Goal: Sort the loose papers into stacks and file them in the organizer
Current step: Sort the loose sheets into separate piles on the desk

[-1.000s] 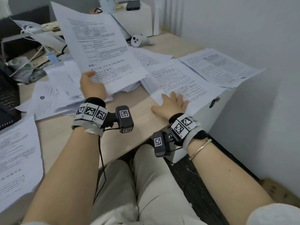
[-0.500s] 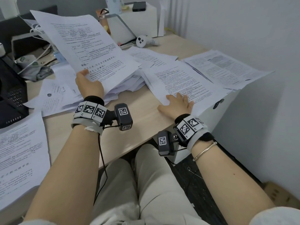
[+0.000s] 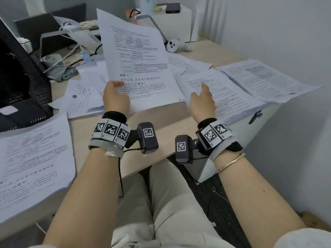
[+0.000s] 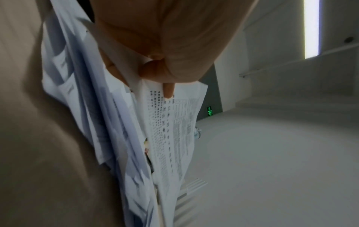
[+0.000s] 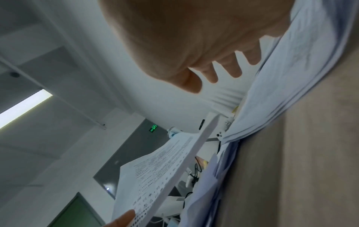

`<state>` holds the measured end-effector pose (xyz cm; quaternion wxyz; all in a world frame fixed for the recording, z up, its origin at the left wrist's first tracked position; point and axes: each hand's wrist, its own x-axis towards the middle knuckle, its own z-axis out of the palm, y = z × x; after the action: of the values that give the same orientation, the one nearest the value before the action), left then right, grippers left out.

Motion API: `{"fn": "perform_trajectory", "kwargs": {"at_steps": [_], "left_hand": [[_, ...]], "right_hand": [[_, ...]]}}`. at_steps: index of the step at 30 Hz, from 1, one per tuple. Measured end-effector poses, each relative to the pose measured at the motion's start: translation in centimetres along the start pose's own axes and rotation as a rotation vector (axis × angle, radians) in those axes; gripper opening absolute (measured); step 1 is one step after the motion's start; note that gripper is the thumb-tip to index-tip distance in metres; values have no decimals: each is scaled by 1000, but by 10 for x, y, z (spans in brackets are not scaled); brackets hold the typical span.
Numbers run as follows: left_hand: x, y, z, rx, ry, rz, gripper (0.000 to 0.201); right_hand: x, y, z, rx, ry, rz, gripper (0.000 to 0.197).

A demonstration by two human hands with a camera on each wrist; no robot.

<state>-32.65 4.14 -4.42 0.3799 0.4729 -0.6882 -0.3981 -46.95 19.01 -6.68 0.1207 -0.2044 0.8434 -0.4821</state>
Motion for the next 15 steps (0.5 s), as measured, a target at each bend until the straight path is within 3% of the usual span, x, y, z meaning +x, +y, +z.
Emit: {"fn": "perform_trajectory", "kwargs": {"at_steps": [4,9,15], "left_hand": [[-5,0,-26,24,-21,9,48],[-11,-9,-57,41,-7,17,46],[-19,-30,-92,31,2,-6,46]], "right_hand": [[-6,-20,22,212,-37,-23,54],[-7,-32,49,177,-151,-15,59],[-19,-55,79,142,-226,-29,51]]}}
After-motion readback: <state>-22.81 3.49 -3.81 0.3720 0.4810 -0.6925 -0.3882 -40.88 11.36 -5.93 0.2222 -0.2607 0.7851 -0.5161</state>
